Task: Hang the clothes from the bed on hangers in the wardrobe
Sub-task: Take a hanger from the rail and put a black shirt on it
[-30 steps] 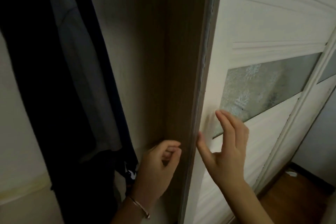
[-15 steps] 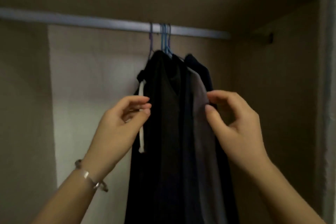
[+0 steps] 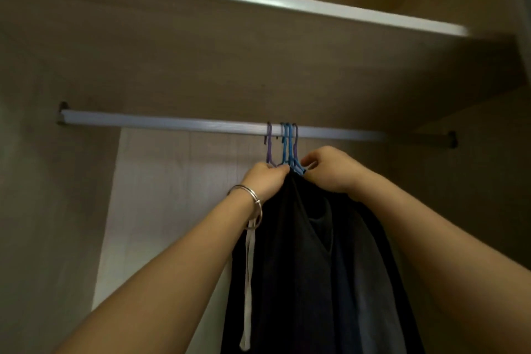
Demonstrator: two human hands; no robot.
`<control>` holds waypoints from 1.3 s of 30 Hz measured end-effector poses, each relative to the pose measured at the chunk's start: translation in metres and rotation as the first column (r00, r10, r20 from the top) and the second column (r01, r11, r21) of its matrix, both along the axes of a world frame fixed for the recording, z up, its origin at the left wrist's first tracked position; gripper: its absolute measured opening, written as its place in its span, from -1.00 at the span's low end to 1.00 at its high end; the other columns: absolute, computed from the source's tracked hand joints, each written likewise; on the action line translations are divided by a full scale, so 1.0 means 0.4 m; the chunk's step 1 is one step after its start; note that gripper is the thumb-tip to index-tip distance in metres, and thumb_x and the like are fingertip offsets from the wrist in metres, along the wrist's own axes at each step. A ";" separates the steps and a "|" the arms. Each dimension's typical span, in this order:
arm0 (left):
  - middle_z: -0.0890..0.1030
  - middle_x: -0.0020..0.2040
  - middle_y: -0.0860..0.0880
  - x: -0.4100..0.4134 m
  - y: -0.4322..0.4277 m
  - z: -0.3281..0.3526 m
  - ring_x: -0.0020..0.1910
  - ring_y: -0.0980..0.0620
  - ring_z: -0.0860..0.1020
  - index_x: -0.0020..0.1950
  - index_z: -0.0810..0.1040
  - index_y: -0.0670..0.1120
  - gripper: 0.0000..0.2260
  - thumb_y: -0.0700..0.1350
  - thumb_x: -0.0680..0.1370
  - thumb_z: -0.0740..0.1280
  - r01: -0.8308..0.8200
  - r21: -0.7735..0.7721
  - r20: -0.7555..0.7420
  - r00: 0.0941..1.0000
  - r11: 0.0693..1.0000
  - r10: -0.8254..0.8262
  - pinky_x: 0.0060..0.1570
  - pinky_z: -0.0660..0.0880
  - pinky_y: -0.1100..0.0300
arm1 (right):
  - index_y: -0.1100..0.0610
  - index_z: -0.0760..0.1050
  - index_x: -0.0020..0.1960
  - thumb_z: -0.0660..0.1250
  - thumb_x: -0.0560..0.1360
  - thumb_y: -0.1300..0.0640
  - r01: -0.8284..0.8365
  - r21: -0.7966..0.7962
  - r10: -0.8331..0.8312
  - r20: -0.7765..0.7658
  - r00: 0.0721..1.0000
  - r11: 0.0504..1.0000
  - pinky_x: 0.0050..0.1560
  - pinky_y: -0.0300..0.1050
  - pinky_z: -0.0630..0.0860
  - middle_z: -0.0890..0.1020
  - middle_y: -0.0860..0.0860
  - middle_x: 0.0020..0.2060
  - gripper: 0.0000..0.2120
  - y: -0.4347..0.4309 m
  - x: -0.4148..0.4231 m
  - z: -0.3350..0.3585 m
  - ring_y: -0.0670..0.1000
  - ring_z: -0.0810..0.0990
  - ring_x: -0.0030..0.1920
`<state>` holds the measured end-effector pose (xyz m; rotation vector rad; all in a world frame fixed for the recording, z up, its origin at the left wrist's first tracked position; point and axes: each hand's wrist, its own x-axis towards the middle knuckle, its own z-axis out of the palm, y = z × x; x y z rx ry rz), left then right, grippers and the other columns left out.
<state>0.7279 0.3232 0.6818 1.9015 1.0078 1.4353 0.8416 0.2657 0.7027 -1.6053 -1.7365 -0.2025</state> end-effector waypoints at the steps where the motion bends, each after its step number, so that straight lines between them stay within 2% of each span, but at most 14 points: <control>1: 0.58 -0.16 -0.13 0.009 0.007 0.015 -0.09 -0.11 0.58 -0.04 0.56 -0.18 -0.77 -0.03 0.51 0.25 -0.011 -0.017 -0.006 1.000 1.000 0.011 -0.01 0.52 0.10 | 0.19 0.52 0.20 0.27 0.51 0.14 0.014 -0.024 -0.013 0.025 1.000 1.000 0.07 -0.11 0.47 0.59 0.13 0.16 -0.71 0.009 -0.002 0.008 0.13 0.56 0.16; 4: 0.49 -0.32 -0.08 0.029 0.011 0.048 -0.37 0.00 0.48 0.12 0.51 -0.26 -0.71 -0.09 0.52 0.25 0.010 -0.102 -0.034 0.999 0.995 -0.013 -0.43 0.43 0.25 | 0.22 0.54 0.05 0.24 0.52 0.18 0.004 -0.065 -0.002 0.029 1.000 0.998 -0.32 -0.24 0.44 0.58 0.10 -0.17 -0.82 0.024 -0.009 0.025 0.06 0.56 -0.19; 7: 0.47 -0.32 -0.09 0.039 0.027 0.064 -0.32 -0.04 0.48 0.06 0.51 -0.27 -0.80 -0.21 0.50 0.24 -0.006 -0.121 -0.029 1.000 0.993 0.002 -0.32 0.40 0.19 | 0.22 0.49 0.02 0.19 0.55 0.22 -0.021 -0.167 0.016 -0.033 0.999 0.986 -0.60 -0.30 0.36 0.44 0.05 -0.38 -0.86 0.024 -0.018 0.032 -0.04 0.40 -0.45; 11: 0.50 -0.23 -0.17 0.015 0.048 0.066 -0.18 -0.11 0.49 -0.19 0.46 -0.22 -0.91 -0.27 0.49 0.19 -0.077 -0.146 0.020 0.997 0.986 0.081 -0.13 0.42 0.13 | 0.26 0.43 0.08 0.11 0.57 0.27 -0.027 -0.262 0.010 -0.064 0.998 0.965 -0.45 -0.21 0.39 0.42 0.10 -0.36 -0.84 0.039 -0.030 0.041 0.00 0.41 -0.44; 13: 0.50 -0.26 -0.16 -0.008 0.054 0.066 -0.28 -0.09 0.49 -0.27 0.45 -0.21 -0.84 -0.25 0.51 0.20 -0.090 -0.172 0.053 0.994 0.981 0.100 -0.24 0.43 0.18 | 0.28 0.41 0.07 0.07 0.58 0.29 -0.042 -0.268 0.015 -0.102 0.995 0.962 -0.39 -0.16 0.46 0.45 0.13 -0.32 -0.83 0.055 -0.045 0.039 0.04 0.46 -0.39; 15: 0.49 -0.28 -0.13 -0.027 0.048 0.072 -0.33 -0.04 0.45 -0.14 0.52 -0.26 -0.85 -0.24 0.54 0.20 -0.108 -0.165 0.045 0.992 0.980 0.116 -0.40 0.35 0.22 | 0.33 0.44 0.03 0.07 0.58 0.30 -0.075 -0.219 0.042 -0.154 0.987 0.973 -0.23 -0.07 0.53 0.53 0.18 -0.20 -0.81 0.069 -0.062 0.034 0.12 0.58 -0.22; 18: 0.53 -0.03 -0.22 -0.033 0.059 0.085 -0.05 -0.11 0.51 0.20 0.45 -0.39 -0.71 -0.30 0.53 0.17 -0.198 -0.090 0.023 0.979 0.976 0.201 -0.33 0.35 0.17 | 0.30 0.46 -0.08 0.12 0.56 0.27 -0.087 -0.078 0.070 -0.192 0.979 0.993 -0.09 -0.11 0.43 0.50 0.18 -0.14 -0.84 0.096 -0.086 0.034 0.17 0.54 0.06; 20: 0.57 -0.03 -0.26 -0.050 0.068 0.090 0.04 -0.18 0.53 0.21 0.45 -0.40 -0.70 -0.31 0.51 0.17 -0.224 -0.096 0.012 0.974 0.970 0.226 -0.18 0.36 0.13 | 0.27 0.38 -0.25 0.15 0.55 0.27 -0.152 -0.031 0.139 -0.255 0.957 0.988 -0.19 -0.14 0.43 0.46 0.15 -0.23 -0.79 0.108 -0.104 0.038 0.15 0.53 -0.08; 24: 0.54 -0.11 -0.24 -0.121 0.073 0.096 -0.09 -0.14 0.52 0.09 0.52 -0.37 -0.77 -0.30 0.51 0.21 -0.258 -0.062 -0.031 0.966 0.964 0.256 -0.18 0.37 0.12 | 0.21 0.30 -0.33 0.11 0.56 0.31 -0.342 -0.028 0.306 -0.381 0.872 0.939 -0.72 -0.41 0.28 0.40 0.10 -0.38 -0.72 0.102 -0.145 0.030 0.02 0.41 -0.41; 28: 0.41 -0.34 -0.07 -0.219 0.063 0.092 -0.34 0.00 0.41 -0.33 0.38 -0.14 -0.76 -0.24 0.55 0.19 -0.289 -0.054 -0.124 0.952 0.956 0.280 -0.39 0.38 0.24 | 0.19 0.38 -0.19 0.07 0.58 0.27 -0.528 -0.083 0.447 -0.432 0.783 0.845 -0.47 -0.28 0.43 0.43 0.05 -0.34 -0.80 0.097 -0.207 0.014 -0.04 0.44 -0.41; 32: 0.38 -0.34 -0.01 -0.274 0.049 0.099 -0.39 0.12 0.35 -0.21 0.42 -0.12 -0.83 -0.15 0.57 0.17 -0.303 -0.050 -0.129 0.947 0.952 0.295 -0.54 0.37 0.41 | 0.26 0.37 0.24 0.03 0.63 0.15 -0.585 -0.148 0.498 -0.385 0.777 0.798 -0.33 -0.24 0.44 0.48 0.05 -0.18 -0.71 0.100 -0.251 0.007 -0.07 0.48 -0.38; 34: 0.46 -0.32 -0.03 -0.285 0.039 0.108 -0.35 0.09 0.42 -0.29 0.45 -0.11 -0.73 -0.03 0.57 0.19 -0.279 -0.093 -0.160 0.952 0.956 0.262 -0.41 0.45 0.35 | 0.22 0.32 0.33 0.03 0.63 0.15 -0.584 -0.171 0.501 -0.360 0.787 0.794 -0.29 -0.24 0.44 0.48 0.05 -0.11 -0.67 0.103 -0.259 0.002 -0.07 0.48 -0.34; 37: 0.59 -0.13 -0.14 -0.284 0.021 0.123 -0.13 -0.07 0.55 -0.24 0.55 -0.13 -0.77 0.02 0.49 0.31 -0.262 -0.206 -0.304 0.933 0.943 0.193 0.12 0.51 0.03 | 0.18 0.29 0.39 0.04 0.61 0.22 -0.592 -0.175 0.505 -0.369 0.780 0.787 -0.24 -0.23 0.44 0.49 0.03 -0.11 -0.64 0.105 -0.252 -0.002 -0.07 0.49 -0.29; 39: 0.58 -0.10 -0.17 -0.276 0.015 0.130 -0.09 -0.12 0.54 -0.25 0.56 -0.13 -0.83 -0.05 0.47 0.34 -0.338 -0.188 -0.376 0.892 0.922 0.251 0.13 0.48 0.02 | 0.23 0.35 0.34 0.07 0.60 0.25 -0.568 -0.159 0.489 -0.358 0.796 0.807 -0.22 -0.22 0.42 0.55 0.12 0.04 -0.67 0.104 -0.235 -0.001 -0.02 0.52 -0.22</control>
